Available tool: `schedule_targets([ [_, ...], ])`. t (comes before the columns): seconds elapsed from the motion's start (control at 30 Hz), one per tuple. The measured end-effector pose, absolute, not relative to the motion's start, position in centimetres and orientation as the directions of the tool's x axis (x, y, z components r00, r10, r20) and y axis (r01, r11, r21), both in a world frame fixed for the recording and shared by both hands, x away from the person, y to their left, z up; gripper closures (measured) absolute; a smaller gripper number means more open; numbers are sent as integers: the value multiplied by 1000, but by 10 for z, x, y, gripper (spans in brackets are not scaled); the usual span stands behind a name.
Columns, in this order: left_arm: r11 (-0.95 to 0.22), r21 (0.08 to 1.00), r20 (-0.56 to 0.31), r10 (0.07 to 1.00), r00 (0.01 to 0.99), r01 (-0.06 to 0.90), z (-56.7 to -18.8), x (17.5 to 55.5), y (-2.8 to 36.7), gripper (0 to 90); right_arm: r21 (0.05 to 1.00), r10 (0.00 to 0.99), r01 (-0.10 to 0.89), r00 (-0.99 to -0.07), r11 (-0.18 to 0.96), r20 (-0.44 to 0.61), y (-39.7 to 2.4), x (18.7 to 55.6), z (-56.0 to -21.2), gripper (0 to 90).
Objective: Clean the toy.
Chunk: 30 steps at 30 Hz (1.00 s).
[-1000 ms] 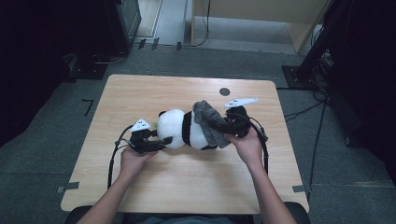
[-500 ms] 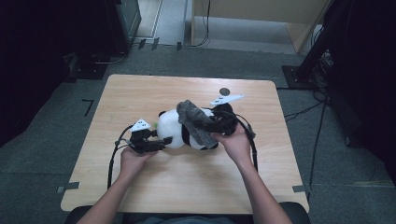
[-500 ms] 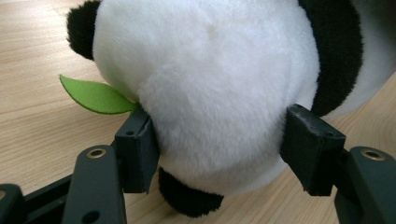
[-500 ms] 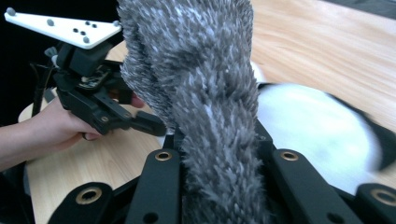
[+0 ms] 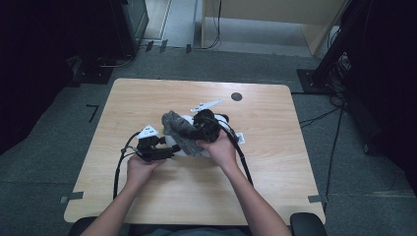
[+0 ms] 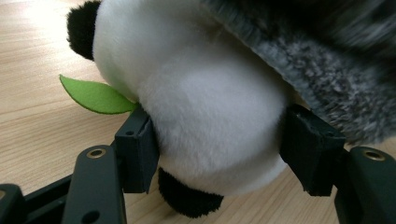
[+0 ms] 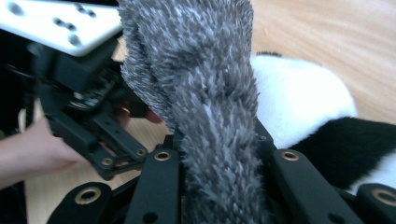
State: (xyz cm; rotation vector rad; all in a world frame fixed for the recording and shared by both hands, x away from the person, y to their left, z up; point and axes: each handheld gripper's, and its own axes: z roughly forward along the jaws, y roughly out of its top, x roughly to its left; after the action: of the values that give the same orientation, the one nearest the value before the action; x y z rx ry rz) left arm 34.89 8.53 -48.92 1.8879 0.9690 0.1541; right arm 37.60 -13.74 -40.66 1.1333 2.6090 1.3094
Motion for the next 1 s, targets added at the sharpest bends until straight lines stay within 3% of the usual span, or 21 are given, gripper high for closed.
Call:
schedule_targets([
  [0.3, -208, 804, -290, 680, 674, 556, -489, 349, 85, 341, 705, 643, 579, -731, 410, 226, -155, 373, -402, 713],
  [0.8, -207, 804, -294, 676, 676, 557, -490, 349, 84, 341, 738, 687, 578, -693, 348, 219, -213, 356, -386, 710],
  [1.0, -206, 803, -295, 677, 674, 559, -490, 349, 84, 341, 745, 714, 583, -667, 323, 212, -238, 350, -385, 656],
])
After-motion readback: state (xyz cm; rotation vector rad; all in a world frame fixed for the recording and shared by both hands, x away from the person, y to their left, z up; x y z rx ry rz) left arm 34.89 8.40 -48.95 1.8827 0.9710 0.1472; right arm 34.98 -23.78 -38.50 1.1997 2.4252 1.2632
